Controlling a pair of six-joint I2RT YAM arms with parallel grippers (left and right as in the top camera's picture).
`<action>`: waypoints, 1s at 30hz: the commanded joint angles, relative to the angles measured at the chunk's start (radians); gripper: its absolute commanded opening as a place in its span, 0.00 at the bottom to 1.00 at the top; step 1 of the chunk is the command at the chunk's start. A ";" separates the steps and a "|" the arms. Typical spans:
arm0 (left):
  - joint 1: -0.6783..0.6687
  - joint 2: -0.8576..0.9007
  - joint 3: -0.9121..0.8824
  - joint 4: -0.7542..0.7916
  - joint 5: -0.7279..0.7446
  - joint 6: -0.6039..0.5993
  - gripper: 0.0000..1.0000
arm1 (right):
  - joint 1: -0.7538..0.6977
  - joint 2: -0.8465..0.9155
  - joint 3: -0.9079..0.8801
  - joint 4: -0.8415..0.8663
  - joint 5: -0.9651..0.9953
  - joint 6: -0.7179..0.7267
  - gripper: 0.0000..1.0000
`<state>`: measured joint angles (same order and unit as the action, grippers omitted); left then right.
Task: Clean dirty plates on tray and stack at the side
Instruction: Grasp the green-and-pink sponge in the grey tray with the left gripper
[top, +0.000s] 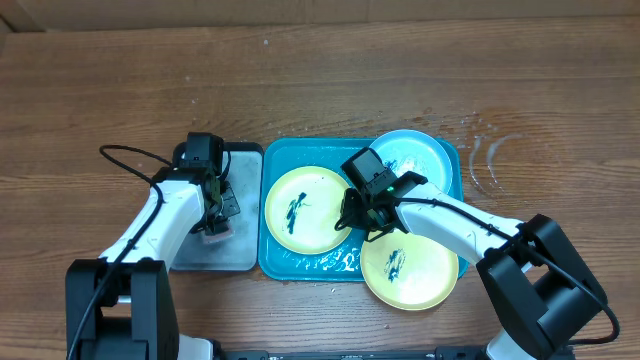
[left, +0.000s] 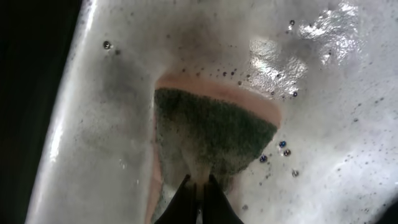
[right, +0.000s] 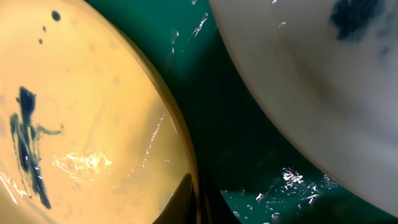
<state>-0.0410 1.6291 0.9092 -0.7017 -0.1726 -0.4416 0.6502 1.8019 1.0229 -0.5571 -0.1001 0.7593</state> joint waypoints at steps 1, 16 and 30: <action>0.003 0.047 -0.013 0.020 -0.005 0.039 0.04 | 0.005 0.000 -0.010 -0.013 0.021 0.000 0.04; -0.018 -0.146 0.113 -0.064 0.071 0.164 0.04 | 0.005 0.000 -0.009 0.007 0.023 -0.027 0.04; -0.026 -0.203 0.148 -0.126 0.308 0.283 0.04 | 0.005 -0.027 -0.004 -0.056 0.200 0.030 0.04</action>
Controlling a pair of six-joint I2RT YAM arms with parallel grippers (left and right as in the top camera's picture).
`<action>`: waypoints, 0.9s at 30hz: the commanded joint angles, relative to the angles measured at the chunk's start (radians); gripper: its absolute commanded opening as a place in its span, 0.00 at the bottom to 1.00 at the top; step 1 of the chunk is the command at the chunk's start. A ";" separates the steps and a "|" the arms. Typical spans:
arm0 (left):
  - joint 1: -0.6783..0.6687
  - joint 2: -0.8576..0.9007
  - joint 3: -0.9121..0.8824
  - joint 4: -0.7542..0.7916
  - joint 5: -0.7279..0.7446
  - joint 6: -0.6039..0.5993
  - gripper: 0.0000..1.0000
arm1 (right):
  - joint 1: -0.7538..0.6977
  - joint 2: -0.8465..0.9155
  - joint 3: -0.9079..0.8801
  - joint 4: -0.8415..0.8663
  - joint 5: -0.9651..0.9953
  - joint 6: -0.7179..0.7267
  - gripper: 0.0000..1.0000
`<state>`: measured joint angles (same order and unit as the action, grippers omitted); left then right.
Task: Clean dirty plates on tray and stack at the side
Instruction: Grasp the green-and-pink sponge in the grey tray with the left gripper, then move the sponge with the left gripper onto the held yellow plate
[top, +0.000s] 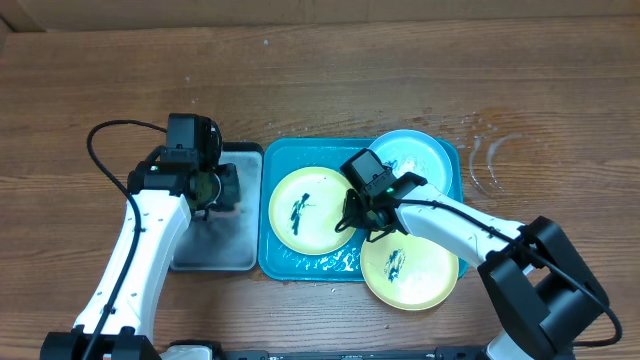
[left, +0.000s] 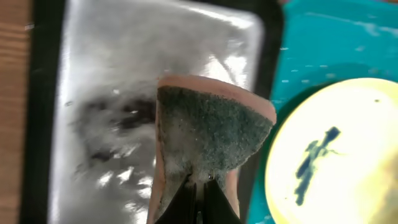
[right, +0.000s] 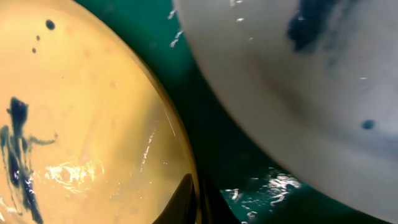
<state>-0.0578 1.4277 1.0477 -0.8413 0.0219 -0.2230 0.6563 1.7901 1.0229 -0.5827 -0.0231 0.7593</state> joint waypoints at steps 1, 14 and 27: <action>-0.015 -0.002 0.010 0.018 0.131 0.069 0.04 | -0.001 -0.016 0.001 -0.049 0.142 0.047 0.04; -0.197 0.014 0.010 0.096 0.163 0.071 0.04 | -0.001 -0.016 0.005 -0.031 0.087 -0.023 0.04; -0.353 0.343 0.010 0.245 0.155 -0.140 0.04 | -0.001 -0.015 0.005 -0.025 0.073 -0.030 0.04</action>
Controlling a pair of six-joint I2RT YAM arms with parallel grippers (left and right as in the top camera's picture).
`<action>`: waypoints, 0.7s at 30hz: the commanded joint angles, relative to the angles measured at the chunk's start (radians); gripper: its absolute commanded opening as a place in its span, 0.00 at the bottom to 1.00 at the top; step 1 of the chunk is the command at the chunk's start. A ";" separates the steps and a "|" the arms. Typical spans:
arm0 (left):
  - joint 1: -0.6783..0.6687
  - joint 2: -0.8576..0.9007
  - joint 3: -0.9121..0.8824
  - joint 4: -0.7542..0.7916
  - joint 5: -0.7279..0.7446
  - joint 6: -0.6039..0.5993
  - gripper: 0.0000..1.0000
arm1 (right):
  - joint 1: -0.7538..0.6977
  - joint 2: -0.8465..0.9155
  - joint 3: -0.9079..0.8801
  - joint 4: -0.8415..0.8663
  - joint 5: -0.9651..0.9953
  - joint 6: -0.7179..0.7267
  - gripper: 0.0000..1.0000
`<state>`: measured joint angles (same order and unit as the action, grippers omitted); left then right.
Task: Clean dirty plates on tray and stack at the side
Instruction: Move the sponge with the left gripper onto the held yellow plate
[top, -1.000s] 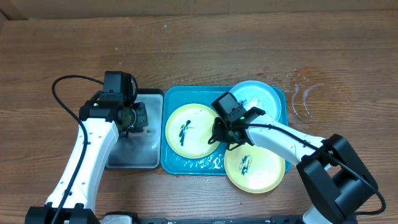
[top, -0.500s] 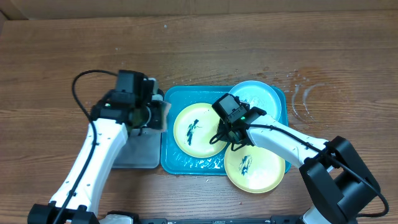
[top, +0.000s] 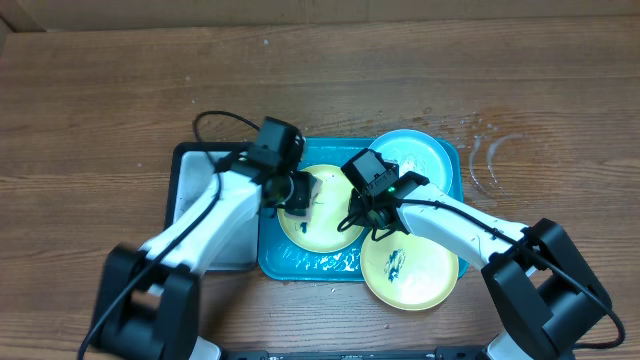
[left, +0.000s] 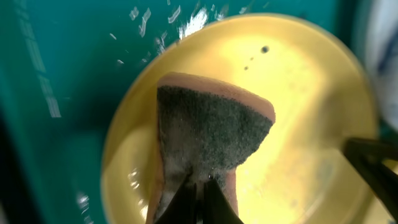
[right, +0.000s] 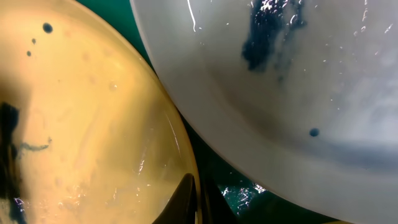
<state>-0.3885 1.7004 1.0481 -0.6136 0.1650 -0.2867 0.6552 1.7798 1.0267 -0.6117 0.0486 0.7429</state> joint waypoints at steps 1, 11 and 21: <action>-0.027 0.098 0.010 0.024 0.011 -0.096 0.04 | 0.000 -0.005 0.001 0.005 0.002 -0.014 0.04; -0.077 0.235 0.018 0.069 0.347 -0.088 0.04 | 0.000 -0.005 0.001 0.008 0.002 -0.013 0.04; -0.055 0.235 0.035 0.209 0.364 -0.157 0.04 | 0.000 -0.005 0.001 0.007 0.002 -0.010 0.04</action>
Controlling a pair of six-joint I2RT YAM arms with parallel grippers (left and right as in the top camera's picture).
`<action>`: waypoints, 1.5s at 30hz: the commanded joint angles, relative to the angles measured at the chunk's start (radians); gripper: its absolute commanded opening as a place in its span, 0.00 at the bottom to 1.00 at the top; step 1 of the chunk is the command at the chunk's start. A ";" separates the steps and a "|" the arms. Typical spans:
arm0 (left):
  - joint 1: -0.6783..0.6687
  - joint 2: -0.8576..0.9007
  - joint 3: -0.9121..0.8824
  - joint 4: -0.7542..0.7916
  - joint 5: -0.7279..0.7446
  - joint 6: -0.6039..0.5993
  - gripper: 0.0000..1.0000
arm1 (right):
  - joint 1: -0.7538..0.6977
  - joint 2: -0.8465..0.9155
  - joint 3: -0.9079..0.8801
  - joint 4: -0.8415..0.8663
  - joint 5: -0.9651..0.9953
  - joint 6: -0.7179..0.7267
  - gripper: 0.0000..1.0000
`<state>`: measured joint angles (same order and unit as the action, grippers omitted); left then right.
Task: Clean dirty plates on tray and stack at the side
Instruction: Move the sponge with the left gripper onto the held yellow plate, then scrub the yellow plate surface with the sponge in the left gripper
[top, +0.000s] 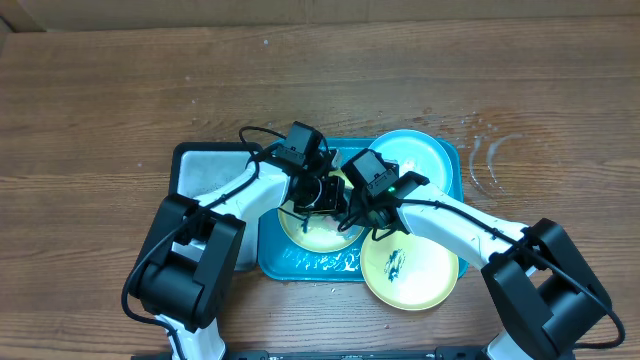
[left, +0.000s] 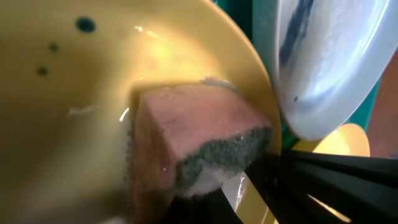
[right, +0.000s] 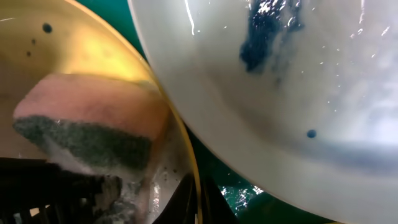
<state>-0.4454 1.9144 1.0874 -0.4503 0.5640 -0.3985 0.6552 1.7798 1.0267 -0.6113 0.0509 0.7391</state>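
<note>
On the teal tray (top: 285, 262) lies a yellow plate (top: 312, 232). My left gripper (top: 326, 192) is shut on a pink sponge (left: 186, 127) with a green scrub face, pressed onto that yellow plate (left: 62, 112). My right gripper (top: 357, 215) is shut on the yellow plate's right rim (right: 193, 180). The sponge (right: 93, 121) also shows in the right wrist view. A light blue plate (top: 415, 155) with blue stains sits at the tray's back right, close by as the blue plate (right: 298, 93). Another stained yellow plate (top: 410, 270) overhangs the tray's front right.
A grey soapy basin (top: 205, 175) stands left of the tray. Water spots (top: 485, 160) mark the wooden table to the right. The two arms meet closely over the tray's middle.
My left gripper has moved right across the yellow plate with the sponge and tipped it, so the pink side shows. It now sits against the right gripper. The right gripper keeps its hold.
The left gripper held the sponge down in the soapy basin, then lifted over the basin, then over the yellow plate on the tray. Now the sponge presses on that plate. All along the right gripper stayed shut on the plate's right rim.
</note>
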 joint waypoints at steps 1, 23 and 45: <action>0.012 0.021 -0.005 0.063 -0.066 -0.056 0.04 | 0.000 -0.005 0.001 0.007 0.000 -0.006 0.04; 0.098 0.021 0.003 -0.319 -0.728 -0.145 0.04 | 0.000 -0.005 0.001 0.007 0.000 -0.003 0.04; -0.051 0.021 0.004 -0.369 0.007 0.356 0.04 | 0.000 -0.005 0.001 0.008 0.000 -0.003 0.04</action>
<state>-0.4377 1.8820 1.1297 -0.8211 0.3508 -0.1314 0.6609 1.7798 1.0267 -0.6170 0.0235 0.7166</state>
